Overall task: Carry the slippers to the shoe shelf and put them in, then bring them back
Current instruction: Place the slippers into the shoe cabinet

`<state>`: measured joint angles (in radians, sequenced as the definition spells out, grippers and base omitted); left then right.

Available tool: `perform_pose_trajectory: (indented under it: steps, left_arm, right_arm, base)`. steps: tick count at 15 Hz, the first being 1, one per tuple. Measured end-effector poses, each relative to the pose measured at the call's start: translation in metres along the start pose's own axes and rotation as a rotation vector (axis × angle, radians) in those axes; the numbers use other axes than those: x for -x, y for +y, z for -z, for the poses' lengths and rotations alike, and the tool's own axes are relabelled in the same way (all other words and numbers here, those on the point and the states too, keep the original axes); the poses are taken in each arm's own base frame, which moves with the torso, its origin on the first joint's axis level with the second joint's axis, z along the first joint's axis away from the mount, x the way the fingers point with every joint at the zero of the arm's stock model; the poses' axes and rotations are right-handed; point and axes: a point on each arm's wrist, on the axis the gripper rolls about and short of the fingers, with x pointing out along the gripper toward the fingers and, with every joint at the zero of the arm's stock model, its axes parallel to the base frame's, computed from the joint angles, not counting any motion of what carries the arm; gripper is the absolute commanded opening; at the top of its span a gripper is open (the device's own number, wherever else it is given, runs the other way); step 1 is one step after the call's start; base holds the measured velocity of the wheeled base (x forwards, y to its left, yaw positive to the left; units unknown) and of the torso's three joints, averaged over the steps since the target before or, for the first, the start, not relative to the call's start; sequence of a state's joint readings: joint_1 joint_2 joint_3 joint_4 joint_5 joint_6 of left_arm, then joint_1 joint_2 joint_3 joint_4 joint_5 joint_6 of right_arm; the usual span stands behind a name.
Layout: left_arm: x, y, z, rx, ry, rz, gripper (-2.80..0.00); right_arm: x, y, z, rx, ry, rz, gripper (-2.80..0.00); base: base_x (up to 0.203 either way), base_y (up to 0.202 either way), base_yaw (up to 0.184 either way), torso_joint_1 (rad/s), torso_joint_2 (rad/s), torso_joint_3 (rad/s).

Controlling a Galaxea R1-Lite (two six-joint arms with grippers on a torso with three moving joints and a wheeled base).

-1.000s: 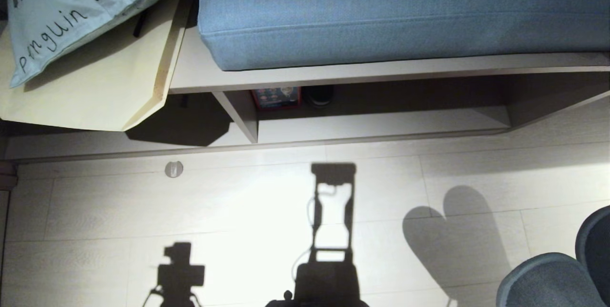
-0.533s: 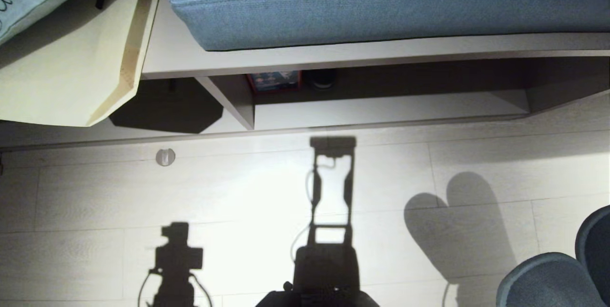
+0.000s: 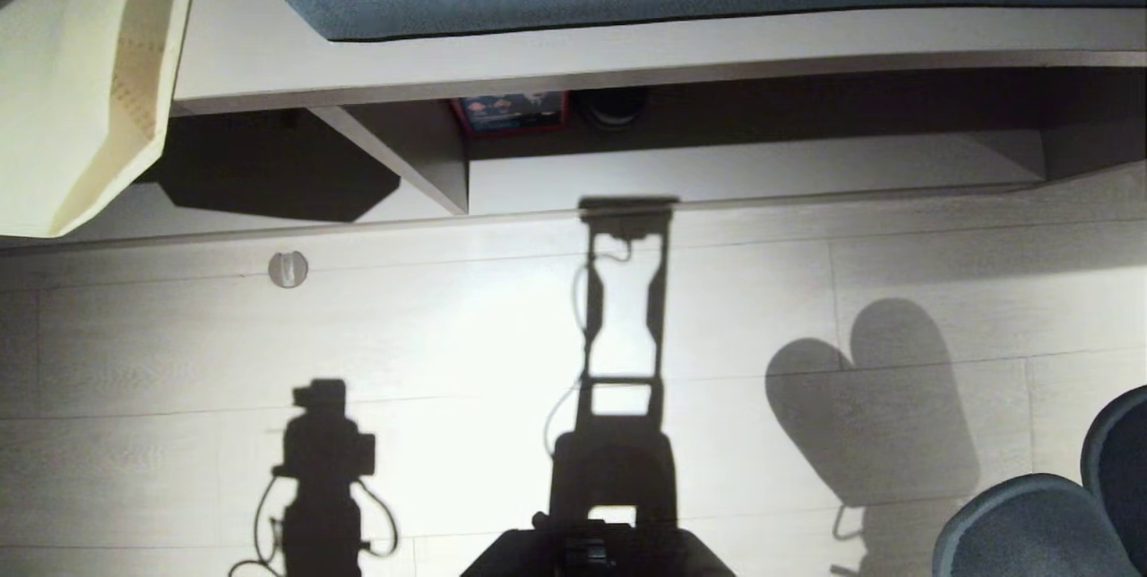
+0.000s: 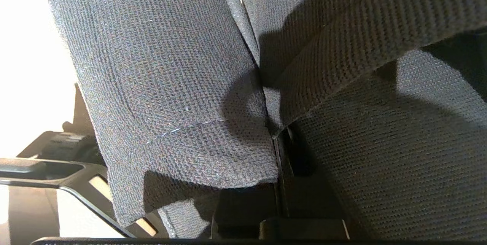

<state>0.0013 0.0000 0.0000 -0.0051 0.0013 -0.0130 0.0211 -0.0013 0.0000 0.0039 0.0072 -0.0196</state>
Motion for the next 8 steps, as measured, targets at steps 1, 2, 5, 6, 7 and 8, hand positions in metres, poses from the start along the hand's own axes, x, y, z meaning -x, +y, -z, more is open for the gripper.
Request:
perform_pose_trajectory:
  steps: [1, 2, 5, 6, 7, 8]
  left_arm:
    - [0.0, 0.0, 0.0, 0.0, 0.0, 0.0, -2.8]
    - [0.0, 0.0, -0.0001, 0.0, -0.001, 0.0, -2.8]
    - [0.0, 0.0, 0.0, 0.0, 0.0, 0.0, -2.8]
    - [0.0, 0.0, 0.0, 0.0, 0.0, 0.0, -2.8]
    - [0.0, 0.0, 0.0, 0.0, 0.0, 0.0, -2.8]
    - [0.0, 0.0, 0.0, 0.0, 0.0, 0.0, -2.8]
  right_arm:
    - [0.0, 0.0, 0.0, 0.0, 0.0, 0.0, -2.8]
    - [0.0, 0.0, 0.0, 0.0, 0.0, 0.0, -2.8]
    - [0.0, 0.0, 0.0, 0.0, 0.0, 0.0, -2.8]
    - [0.0, 0.0, -0.0001, 0.0, -0.001, 0.0, -2.8]
    - [0.0, 0.0, -0.0001, 0.0, 0.0, 0.0, -2.8]
    - [0.0, 0.0, -0.0001, 0.0, -0.001, 0.0, -2.8]
  base:
    - [0.0, 0.0, 0.0, 0.001, 0.0, -0.196]
    - [0.0, 0.0, 0.0, 0.007, 0.0, -0.195]
    - [0.0, 0.0, 0.0, 0.004, 0.0, -0.192]
    - [0.0, 0.0, 0.0, 0.002, 0.0, -0.209]
    - [0.0, 0.0, 0.0, 0.001, 0.0, -0.197]
    - [0.0, 0.0, 0.0, 0.002, 0.0, -0.192]
